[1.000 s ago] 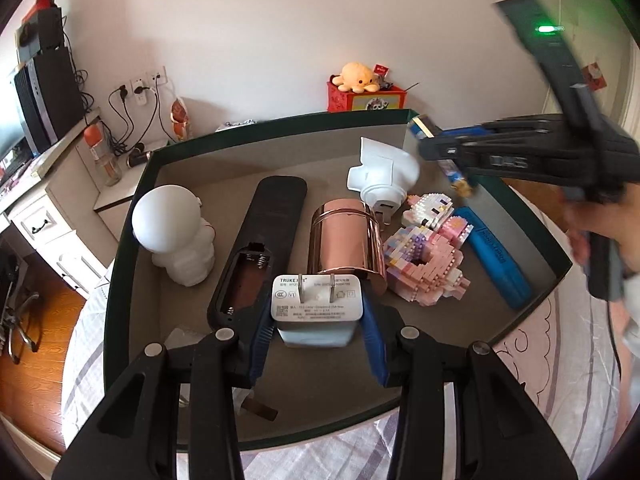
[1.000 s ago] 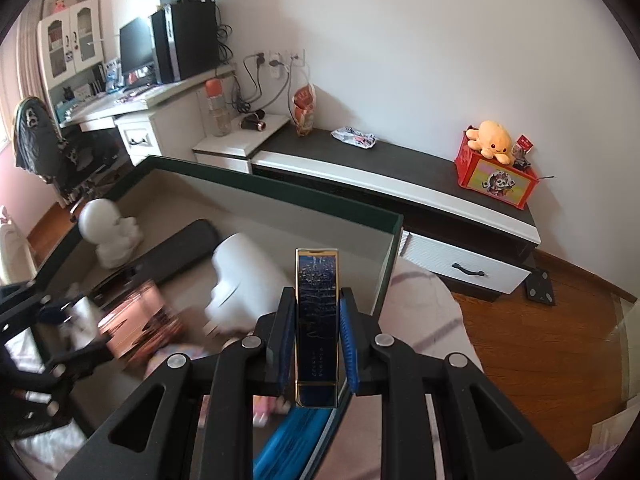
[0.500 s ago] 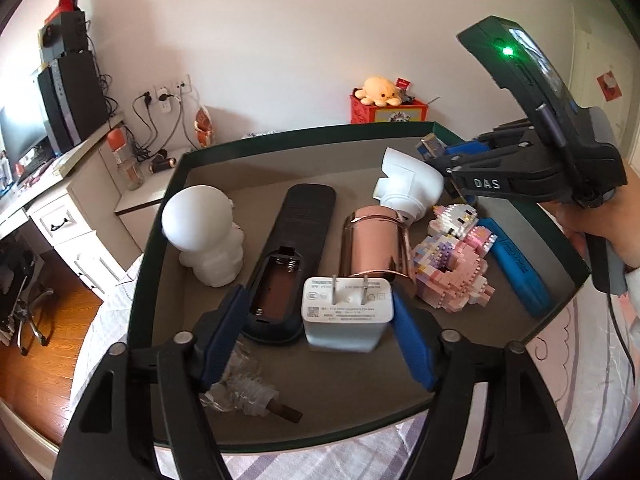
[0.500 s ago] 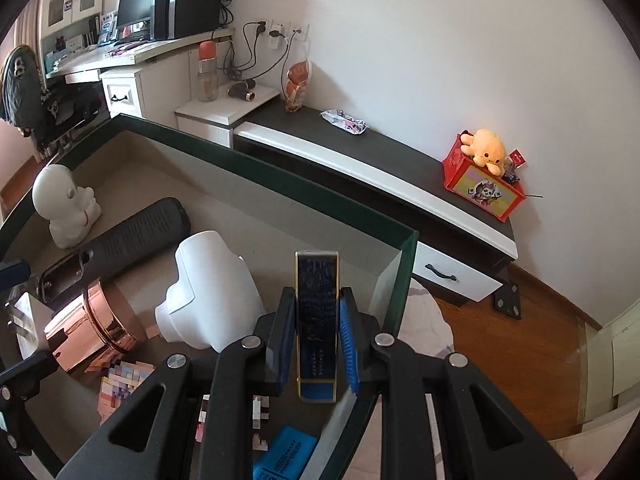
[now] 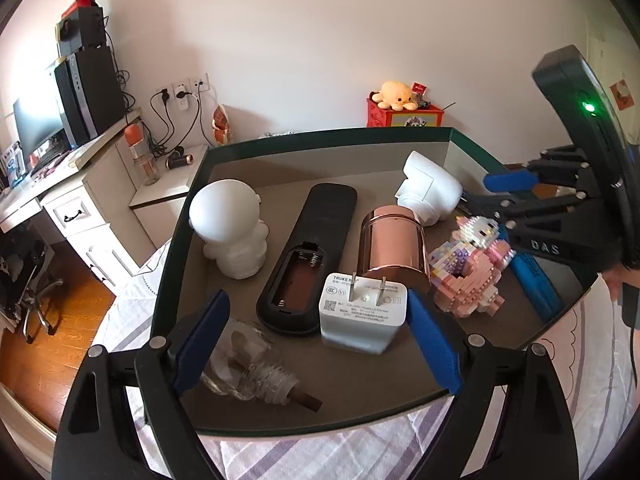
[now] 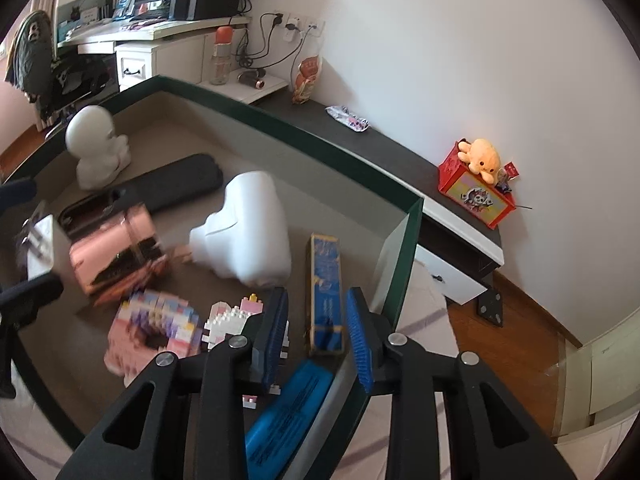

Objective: Organize rigid objects
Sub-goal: 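Carry the white charger and blue-yellow box into the pink box and release both, then withdraw both grippers from the box back over the bed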

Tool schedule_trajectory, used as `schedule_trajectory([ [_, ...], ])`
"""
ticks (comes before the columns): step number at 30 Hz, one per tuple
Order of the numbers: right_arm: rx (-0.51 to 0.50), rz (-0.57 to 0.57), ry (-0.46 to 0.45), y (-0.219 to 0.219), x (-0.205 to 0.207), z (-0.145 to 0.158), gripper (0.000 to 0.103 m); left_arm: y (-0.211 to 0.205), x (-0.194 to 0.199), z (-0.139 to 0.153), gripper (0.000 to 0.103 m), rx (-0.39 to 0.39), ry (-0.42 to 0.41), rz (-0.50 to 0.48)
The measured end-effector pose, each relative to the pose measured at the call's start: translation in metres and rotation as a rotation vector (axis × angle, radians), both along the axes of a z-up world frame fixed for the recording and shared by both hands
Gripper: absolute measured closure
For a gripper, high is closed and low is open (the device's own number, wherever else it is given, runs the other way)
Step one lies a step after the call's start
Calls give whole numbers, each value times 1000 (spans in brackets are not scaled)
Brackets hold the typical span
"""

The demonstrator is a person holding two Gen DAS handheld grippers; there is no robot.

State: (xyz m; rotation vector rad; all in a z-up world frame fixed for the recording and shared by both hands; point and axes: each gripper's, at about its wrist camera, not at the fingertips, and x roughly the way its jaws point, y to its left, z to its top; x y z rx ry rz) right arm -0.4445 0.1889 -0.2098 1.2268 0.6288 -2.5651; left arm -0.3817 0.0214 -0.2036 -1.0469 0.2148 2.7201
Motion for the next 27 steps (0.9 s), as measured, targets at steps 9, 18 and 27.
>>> schedule_trajectory([
  [9,-6,5,4,-2,10,0,68,-1,1,0,9,-15,2,29],
  [18,27,34,53,-16,23,4,26,-1,2,4,1,-16,-1,31],
  [27,12,-6,172,-7,41,29,19,2,16,17,0,-25,27,33],
])
